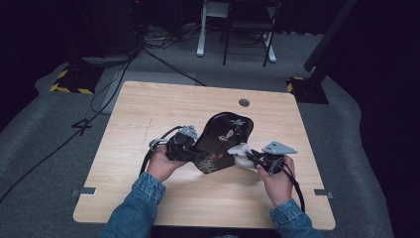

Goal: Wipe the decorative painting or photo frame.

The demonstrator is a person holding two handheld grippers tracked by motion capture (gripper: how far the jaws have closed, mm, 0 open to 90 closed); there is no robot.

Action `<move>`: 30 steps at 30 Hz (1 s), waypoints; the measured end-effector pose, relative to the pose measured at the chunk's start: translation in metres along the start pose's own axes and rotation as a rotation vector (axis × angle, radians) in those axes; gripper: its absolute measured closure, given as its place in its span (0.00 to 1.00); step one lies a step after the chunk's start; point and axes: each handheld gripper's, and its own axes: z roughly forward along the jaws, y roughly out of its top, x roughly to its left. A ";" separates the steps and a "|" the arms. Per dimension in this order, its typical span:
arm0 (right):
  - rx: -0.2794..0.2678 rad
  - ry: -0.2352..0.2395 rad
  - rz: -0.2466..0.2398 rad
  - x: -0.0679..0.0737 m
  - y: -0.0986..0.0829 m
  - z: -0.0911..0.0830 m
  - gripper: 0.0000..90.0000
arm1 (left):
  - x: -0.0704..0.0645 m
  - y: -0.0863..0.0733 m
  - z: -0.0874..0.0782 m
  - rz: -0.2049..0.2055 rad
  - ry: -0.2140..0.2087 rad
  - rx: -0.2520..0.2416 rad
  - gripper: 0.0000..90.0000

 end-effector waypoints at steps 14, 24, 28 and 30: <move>0.030 0.078 -0.062 0.030 0.000 0.014 0.88 | 0.000 0.000 0.000 -0.001 -0.001 0.000 0.88; 0.030 0.142 -0.097 0.049 -0.002 0.020 0.88 | 0.000 0.000 0.000 -0.006 -0.002 -0.001 0.88; 0.007 0.075 -0.086 0.033 -0.004 0.012 0.89 | 0.000 0.000 0.000 -0.006 -0.001 0.000 0.88; -0.016 0.021 -0.081 0.025 -0.005 0.007 0.89 | 0.000 0.000 0.000 -0.007 -0.002 -0.001 0.88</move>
